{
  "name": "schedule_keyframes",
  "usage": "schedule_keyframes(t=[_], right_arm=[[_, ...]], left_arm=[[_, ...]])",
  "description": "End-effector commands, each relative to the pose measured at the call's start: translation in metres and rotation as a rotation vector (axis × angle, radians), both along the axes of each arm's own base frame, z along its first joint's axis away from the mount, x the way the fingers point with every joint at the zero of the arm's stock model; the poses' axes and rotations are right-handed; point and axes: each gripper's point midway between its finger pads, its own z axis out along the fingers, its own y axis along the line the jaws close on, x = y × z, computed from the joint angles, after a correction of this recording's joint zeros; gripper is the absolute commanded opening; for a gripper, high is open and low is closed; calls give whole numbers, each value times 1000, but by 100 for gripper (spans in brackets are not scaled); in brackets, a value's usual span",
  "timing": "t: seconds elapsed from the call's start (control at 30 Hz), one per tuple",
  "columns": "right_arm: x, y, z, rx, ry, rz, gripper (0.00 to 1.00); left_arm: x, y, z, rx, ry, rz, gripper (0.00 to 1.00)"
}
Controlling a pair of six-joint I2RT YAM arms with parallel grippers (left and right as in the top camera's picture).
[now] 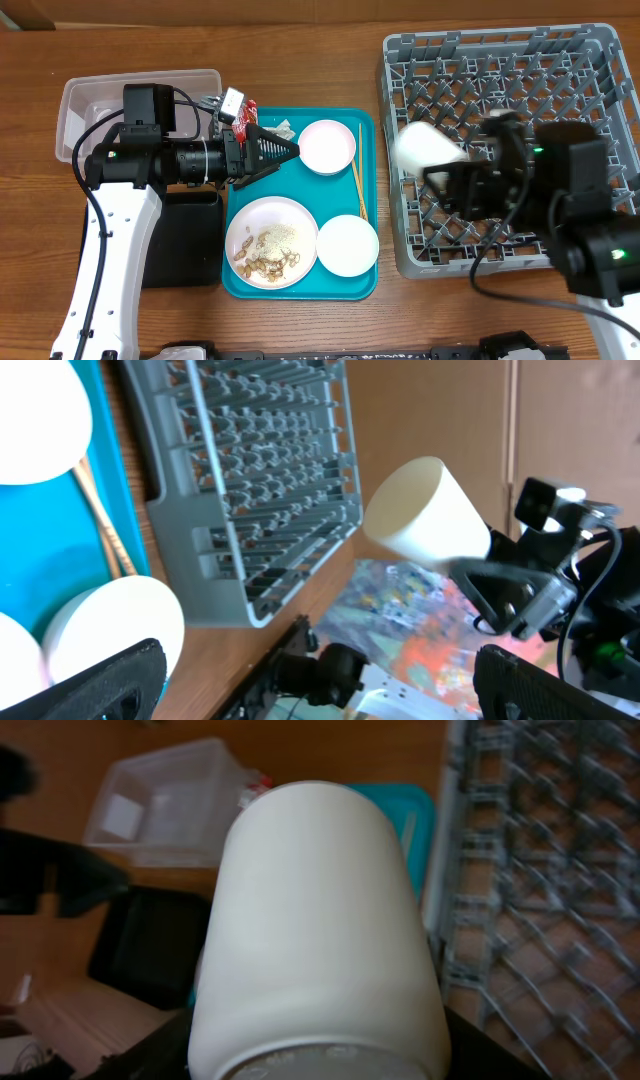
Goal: Sort waste into correct bins and load items into the dishwasher
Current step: 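Lower the white cup into the dish rack and open the right gripper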
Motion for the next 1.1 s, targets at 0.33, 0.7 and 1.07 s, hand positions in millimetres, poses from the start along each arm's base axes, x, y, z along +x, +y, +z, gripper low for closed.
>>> schedule_keyframes(t=[0.33, 0.7, 1.07], right_arm=[[4, -86, -70, -154, 373, -361, 62], [19, -81, -128, -204, 616, -337, 61], [18, -75, -120, -246, 570, -351, 84]], left_arm=[[8, 7, -11, 98, -16, 40, 100], [-9, 44, -66, 419, 183, 157, 100], [-37, 76, -87, 647, 290, 207, 100]])
